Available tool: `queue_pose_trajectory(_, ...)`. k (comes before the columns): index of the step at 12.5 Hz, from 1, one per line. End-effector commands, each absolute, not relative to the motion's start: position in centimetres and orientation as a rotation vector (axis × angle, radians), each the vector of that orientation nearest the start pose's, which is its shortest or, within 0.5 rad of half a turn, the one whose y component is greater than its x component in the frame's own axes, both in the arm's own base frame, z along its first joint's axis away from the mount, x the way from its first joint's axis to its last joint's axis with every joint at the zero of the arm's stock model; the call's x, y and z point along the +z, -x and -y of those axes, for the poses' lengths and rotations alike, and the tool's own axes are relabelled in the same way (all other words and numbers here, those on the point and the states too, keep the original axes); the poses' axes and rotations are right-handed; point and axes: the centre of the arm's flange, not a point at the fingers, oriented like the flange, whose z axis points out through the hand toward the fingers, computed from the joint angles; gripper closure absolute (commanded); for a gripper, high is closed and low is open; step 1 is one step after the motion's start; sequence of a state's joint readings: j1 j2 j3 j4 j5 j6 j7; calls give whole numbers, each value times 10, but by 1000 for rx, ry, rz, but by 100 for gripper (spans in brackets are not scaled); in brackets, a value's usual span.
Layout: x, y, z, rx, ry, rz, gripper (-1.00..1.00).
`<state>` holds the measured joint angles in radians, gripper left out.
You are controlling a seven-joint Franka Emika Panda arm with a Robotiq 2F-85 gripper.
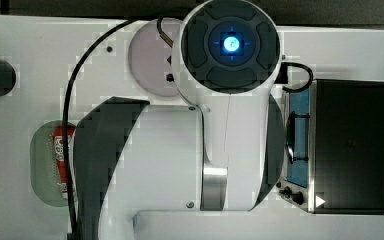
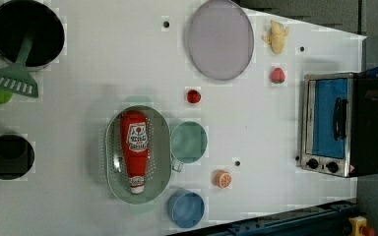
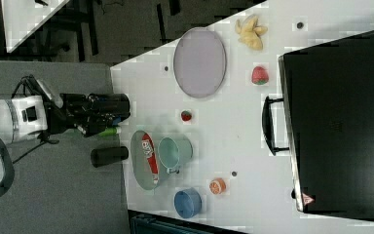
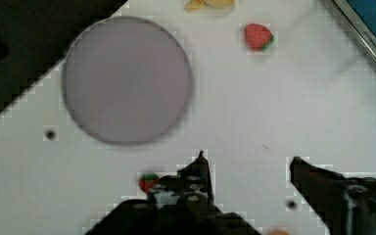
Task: Pick ketchup from strainer and place it on the table
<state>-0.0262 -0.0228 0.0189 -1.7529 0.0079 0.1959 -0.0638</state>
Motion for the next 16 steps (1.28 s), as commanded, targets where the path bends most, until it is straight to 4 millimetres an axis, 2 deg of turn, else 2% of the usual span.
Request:
queue_pose_trajectory(1,588,-471,23,91,2906,-1253,-59)
queue_pose_trajectory(3,581,-477,-5,93,2949,-1177,-99)
queue_pose_trajectory(6,561,-489,-77,76,3042,-975,-100)
queue_pose_trajectory(9,534,-490,-159,68,3120,-737,-100)
queue_pose_trajectory(13,494,-484,-258,27,3130,-439,-100)
queue_pose_trajectory(16,452,-470,-319,88,3108,-244,-100)
